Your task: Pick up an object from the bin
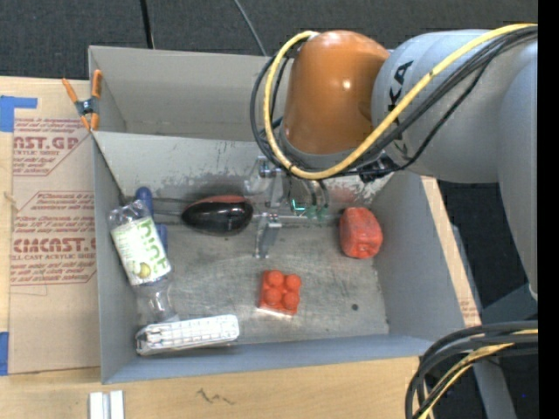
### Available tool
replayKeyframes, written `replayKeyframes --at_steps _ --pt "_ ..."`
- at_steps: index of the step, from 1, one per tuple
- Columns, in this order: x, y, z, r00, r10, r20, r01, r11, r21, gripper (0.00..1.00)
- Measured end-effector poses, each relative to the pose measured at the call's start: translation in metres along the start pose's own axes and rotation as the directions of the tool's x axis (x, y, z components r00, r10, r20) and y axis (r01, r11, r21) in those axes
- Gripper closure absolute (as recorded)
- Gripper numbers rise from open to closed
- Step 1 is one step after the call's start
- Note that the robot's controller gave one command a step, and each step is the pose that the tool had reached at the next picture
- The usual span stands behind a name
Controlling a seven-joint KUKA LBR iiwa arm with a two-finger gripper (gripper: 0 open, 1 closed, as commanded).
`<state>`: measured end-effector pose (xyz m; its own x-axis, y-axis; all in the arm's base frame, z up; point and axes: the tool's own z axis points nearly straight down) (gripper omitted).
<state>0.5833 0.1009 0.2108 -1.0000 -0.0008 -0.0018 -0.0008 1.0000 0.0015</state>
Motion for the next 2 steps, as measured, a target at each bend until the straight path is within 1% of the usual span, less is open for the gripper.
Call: replayKeyframes --at_steps 1,2 --pt "-0.007 -0.006 0.053 1.0 -0.02 0.007 0.02 1.0 0.0 0.0" --pt "0.007 -0.009 0.083 0.996 0.09 -0.007 -0.09 0.996 0.001 0.0"
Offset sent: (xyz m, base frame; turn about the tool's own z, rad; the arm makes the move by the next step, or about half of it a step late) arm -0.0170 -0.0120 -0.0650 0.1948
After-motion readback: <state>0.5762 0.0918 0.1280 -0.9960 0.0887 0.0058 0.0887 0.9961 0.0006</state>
